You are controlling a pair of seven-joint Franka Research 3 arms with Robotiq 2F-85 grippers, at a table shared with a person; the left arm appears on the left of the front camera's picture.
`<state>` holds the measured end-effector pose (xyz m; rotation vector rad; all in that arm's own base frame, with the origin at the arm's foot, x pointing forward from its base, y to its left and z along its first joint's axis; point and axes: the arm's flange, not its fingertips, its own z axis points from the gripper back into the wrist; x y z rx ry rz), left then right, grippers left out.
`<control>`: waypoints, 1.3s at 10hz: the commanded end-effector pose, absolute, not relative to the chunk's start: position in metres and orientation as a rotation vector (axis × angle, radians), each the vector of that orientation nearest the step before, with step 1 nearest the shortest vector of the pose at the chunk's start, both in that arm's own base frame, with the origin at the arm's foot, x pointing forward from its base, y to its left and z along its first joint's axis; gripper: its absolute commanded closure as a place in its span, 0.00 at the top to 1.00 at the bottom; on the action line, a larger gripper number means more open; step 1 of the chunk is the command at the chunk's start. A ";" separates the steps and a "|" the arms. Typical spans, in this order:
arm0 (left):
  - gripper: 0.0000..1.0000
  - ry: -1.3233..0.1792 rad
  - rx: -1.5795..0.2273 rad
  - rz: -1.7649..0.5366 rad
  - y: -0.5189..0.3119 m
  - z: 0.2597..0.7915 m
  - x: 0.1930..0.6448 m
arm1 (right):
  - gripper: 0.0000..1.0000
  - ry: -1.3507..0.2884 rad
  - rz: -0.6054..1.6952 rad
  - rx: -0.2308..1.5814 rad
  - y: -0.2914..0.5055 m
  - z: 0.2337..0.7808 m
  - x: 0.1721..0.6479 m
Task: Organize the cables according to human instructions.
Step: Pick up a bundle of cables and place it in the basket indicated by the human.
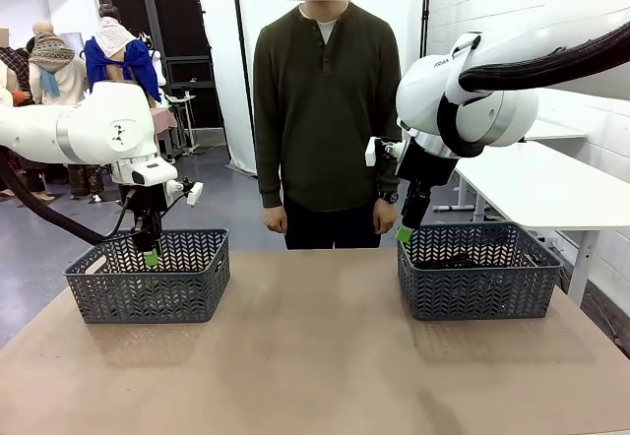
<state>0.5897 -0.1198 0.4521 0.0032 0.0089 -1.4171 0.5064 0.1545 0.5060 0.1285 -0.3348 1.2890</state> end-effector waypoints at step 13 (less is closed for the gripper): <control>1.00 -0.040 0.029 -1.400 -0.112 0.465 0.601 | 1.00 -0.335 1.282 0.125 0.155 0.505 0.507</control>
